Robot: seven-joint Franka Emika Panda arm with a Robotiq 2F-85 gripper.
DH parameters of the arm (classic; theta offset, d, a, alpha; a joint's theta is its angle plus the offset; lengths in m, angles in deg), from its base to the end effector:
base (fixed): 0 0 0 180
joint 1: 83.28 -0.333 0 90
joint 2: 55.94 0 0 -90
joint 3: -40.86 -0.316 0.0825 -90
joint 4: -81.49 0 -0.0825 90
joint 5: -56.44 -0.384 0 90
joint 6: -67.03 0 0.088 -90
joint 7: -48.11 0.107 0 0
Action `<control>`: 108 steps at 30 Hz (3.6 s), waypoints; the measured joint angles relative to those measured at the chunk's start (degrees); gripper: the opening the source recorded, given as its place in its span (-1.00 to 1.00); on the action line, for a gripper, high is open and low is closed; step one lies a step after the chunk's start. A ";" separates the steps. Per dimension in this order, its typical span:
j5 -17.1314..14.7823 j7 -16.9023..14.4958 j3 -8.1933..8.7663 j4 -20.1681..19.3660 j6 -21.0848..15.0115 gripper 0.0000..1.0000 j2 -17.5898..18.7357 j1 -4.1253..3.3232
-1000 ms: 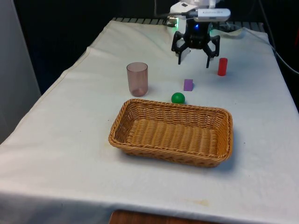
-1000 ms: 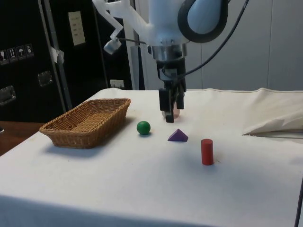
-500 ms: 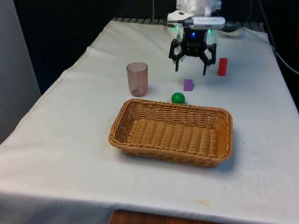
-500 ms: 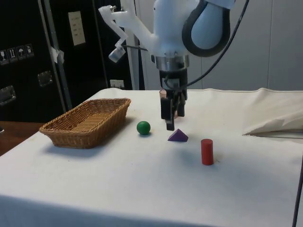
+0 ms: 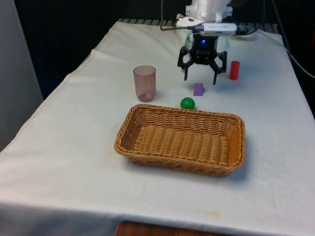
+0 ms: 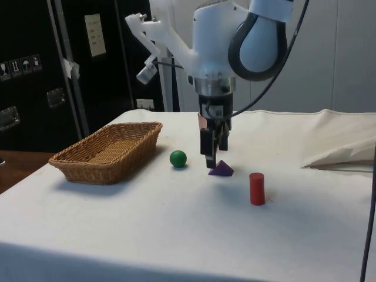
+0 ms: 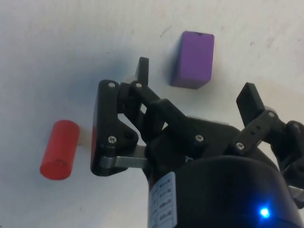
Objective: Pick up the triangular block and place it into the basket.
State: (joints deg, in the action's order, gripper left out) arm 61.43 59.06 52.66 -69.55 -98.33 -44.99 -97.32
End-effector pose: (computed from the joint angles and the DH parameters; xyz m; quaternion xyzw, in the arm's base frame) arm 0.4323 0.0179 0.1878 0.9985 -0.0317 0.0340 0.0279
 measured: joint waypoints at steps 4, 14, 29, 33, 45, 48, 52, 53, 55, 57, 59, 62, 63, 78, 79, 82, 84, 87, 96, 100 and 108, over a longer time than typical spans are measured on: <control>0.00 -0.69 0.06 -0.23 -1.78 1.00 1.20 0.00; 0.00 -2.29 0.74 -1.20 -3.72 1.00 2.01 0.17; 0.00 -2.46 0.97 -1.49 -5.50 1.00 3.32 0.29; 0.00 -2.46 1.15 -1.38 -7.10 1.00 4.58 0.29; 0.00 -2.46 1.26 -1.32 -7.96 0.24 4.93 0.29; 0.00 -2.41 1.20 -1.38 -8.02 -0.05 4.81 0.23; 0.00 -2.35 1.15 -1.49 -8.02 -0.33 4.58 0.23; 0.00 -2.35 1.15 -1.49 -8.02 -0.33 4.58 0.23; 0.00 -2.35 1.15 -1.49 -8.02 -0.33 4.58 0.23; 0.00 -2.35 1.15 -1.49 -8.02 -0.33 4.58 0.23; 0.00 -2.41 1.20 -1.32 -8.02 -0.33 4.35 0.23; 0.00 -2.52 1.38 -1.26 -7.62 -0.33 3.09 0.23; 0.00 -2.52 1.38 -1.26 -7.62 -0.33 3.09 0.23; 0.00 -3.78 2.35 2.18 1.26 -0.33 -3.55 0.29; 0.00 -3.78 2.41 2.64 1.72 -0.33 -3.61 0.29; 0.00 -3.95 2.69 4.24 3.15 -0.33 -3.78 0.29; 0.00 -4.07 2.86 5.27 4.18 -0.33 -3.90 0.29; 0.00 -4.24 3.09 6.70 5.79 -0.33 -4.18 0.29; 0.00 -4.35 3.72 11.52 10.03 -0.33 -4.18 0.34; 0.00 -4.35 3.84 12.78 11.12 -0.33 -4.18 0.34; 0.00 -4.35 4.13 16.84 14.21 -0.33 -3.84 0.40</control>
State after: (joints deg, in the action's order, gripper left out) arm 61.43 54.70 56.79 -52.70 -84.12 -48.83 -96.92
